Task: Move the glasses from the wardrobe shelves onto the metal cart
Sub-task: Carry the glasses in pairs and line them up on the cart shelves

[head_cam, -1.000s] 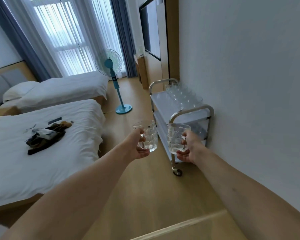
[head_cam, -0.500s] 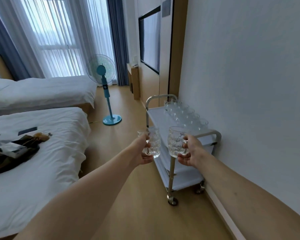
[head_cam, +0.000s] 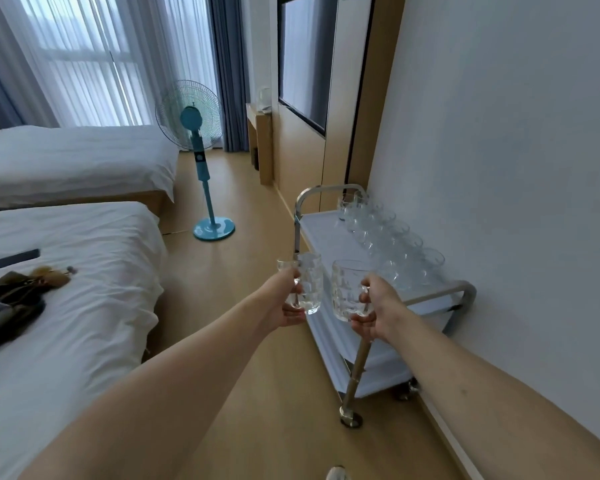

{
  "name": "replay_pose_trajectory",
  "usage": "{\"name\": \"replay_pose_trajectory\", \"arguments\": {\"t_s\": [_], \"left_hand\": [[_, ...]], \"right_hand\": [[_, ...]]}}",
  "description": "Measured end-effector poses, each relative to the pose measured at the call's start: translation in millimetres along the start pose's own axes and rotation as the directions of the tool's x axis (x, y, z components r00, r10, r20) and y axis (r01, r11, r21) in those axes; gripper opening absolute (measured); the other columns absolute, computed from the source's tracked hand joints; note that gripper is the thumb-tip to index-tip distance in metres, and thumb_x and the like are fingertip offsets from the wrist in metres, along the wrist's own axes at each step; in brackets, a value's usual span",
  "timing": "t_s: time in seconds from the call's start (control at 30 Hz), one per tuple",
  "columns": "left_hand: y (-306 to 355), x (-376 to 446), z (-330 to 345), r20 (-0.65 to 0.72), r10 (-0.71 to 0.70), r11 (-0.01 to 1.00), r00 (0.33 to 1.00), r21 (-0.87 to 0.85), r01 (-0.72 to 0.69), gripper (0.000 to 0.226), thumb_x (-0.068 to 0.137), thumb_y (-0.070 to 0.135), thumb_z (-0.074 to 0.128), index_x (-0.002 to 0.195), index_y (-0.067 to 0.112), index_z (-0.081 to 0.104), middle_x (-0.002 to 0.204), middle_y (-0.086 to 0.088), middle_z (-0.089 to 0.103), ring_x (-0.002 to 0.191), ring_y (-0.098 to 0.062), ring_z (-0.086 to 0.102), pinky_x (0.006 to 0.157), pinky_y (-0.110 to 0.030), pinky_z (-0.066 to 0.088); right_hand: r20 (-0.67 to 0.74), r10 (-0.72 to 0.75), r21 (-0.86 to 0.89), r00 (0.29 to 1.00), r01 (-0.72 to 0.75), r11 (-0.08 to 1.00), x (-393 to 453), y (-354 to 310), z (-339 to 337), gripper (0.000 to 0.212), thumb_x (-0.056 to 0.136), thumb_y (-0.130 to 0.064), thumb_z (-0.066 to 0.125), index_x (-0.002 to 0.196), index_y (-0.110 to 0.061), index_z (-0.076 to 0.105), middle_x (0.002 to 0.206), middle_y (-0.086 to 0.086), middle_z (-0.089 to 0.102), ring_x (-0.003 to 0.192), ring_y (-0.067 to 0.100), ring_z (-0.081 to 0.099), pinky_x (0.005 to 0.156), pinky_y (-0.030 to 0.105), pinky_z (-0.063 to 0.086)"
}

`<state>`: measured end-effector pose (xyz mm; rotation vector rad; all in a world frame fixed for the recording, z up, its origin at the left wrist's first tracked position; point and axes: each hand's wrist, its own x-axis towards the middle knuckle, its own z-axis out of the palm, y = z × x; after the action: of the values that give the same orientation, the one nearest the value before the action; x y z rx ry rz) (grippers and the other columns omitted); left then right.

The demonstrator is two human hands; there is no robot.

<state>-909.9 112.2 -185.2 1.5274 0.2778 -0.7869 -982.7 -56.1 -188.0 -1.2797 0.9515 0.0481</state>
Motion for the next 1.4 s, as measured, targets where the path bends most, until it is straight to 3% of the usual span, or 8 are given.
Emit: {"name": "replay_pose_trajectory", "arguments": {"t_s": [0.23, 0.4, 0.63, 0.77, 0.93, 1.17, 1.4], "left_hand": [[55.5, 60.5, -26.9, -0.076, 0.015, 0.999, 0.997, 0.032, -0.013, 0.032, 0.097, 0.041, 0.051, 0.097, 0.010, 0.056, 0.106, -0.021, 0.057, 0.092, -0.032, 0.061, 0.073, -0.038, 0.059], [112.0, 118.3, -44.8, -0.135, 0.047, 0.998, 0.990, 0.040, -0.042, 0.031, 0.097, 0.039, 0.051, 0.099, 0.008, 0.058, 0.108, -0.023, 0.056, 0.097, -0.033, 0.061, 0.090, -0.041, 0.058], [186.4, 211.7, -57.4, -0.197, 0.082, 0.995, 0.977, 0.069, -0.070, 0.034, 0.096, 0.041, 0.055, 0.100, 0.007, 0.060, 0.112, -0.026, 0.058, 0.095, -0.035, 0.063, 0.081, -0.040, 0.060], [202.1, 258.7, -60.8, -0.187, 0.038, 0.994, 0.982, 0.111, -0.018, 0.035, 0.098, 0.042, 0.054, 0.099, 0.007, 0.059, 0.104, -0.023, 0.056, 0.093, -0.034, 0.061, 0.088, -0.041, 0.059], [226.8, 319.0, -66.6, -0.128, -0.006, 0.991, 0.992, 0.129, 0.022, 0.033, 0.098, 0.041, 0.053, 0.097, 0.008, 0.058, 0.096, -0.019, 0.055, 0.084, -0.032, 0.059, 0.077, -0.038, 0.058], [264.4, 412.7, -76.5, 0.022, -0.039, 0.974, 0.999, 0.225, 0.033, 0.032, 0.099, 0.041, 0.053, 0.101, 0.009, 0.057, 0.090, -0.015, 0.054, 0.069, -0.027, 0.056, 0.078, -0.038, 0.056], [302.2, 491.7, -79.1, 0.203, -0.042, 0.929, 0.978, 0.368, -0.037, 0.029, 0.098, 0.042, 0.055, 0.101, 0.014, 0.058, 0.102, -0.004, 0.056, 0.069, -0.025, 0.055, 0.059, -0.032, 0.053]], "right_hand": [[0.058, -0.038, 0.020, 0.998, 0.037, 0.999, 73.7, -46.6, 49.8, 0.022, 0.091, -0.033, 0.049, 0.080, -0.015, 0.046, 0.093, 0.010, 0.050, 0.076, 0.029, 0.056, 0.057, 0.033, 0.054], [0.124, -0.028, 0.047, 0.992, 0.022, 0.999, 138.3, -89.1, 94.5, 0.023, 0.092, -0.033, 0.048, 0.079, -0.015, 0.045, 0.095, 0.014, 0.054, 0.072, 0.028, 0.056, 0.056, 0.031, 0.053], [0.151, -0.064, 0.062, 0.986, 0.055, 0.997, 226.3, -158.0, 137.7, 0.025, 0.093, -0.037, 0.048, 0.083, -0.015, 0.047, 0.095, 0.014, 0.055, 0.072, 0.027, 0.053, 0.056, 0.031, 0.050], [0.112, -0.029, 0.026, 0.993, 0.027, 0.999, 262.3, -175.6, 152.3, 0.025, 0.094, -0.036, 0.047, 0.083, -0.014, 0.047, 0.086, 0.011, 0.053, 0.069, 0.027, 0.053, 0.058, 0.034, 0.052], [0.058, 0.009, 0.043, 0.998, -0.011, 0.999, 305.0, -190.2, 172.2, 0.022, 0.094, -0.033, 0.048, 0.081, -0.015, 0.047, 0.083, 0.006, 0.050, 0.065, 0.025, 0.052, 0.055, 0.031, 0.050], [-0.100, 0.065, 0.135, 0.993, -0.051, 0.989, 362.0, -206.9, 203.2, 0.019, 0.089, -0.032, 0.051, 0.081, -0.015, 0.045, 0.092, 0.013, 0.049, 0.061, 0.025, 0.047, 0.054, 0.028, 0.047], [-0.297, 0.094, 0.262, 0.950, -0.013, 0.965, 401.0, -212.6, 229.9, 0.019, 0.092, -0.031, 0.051, 0.081, -0.016, 0.047, 0.084, 0.004, 0.044, 0.067, 0.025, 0.046, 0.059, 0.033, 0.047]]}}
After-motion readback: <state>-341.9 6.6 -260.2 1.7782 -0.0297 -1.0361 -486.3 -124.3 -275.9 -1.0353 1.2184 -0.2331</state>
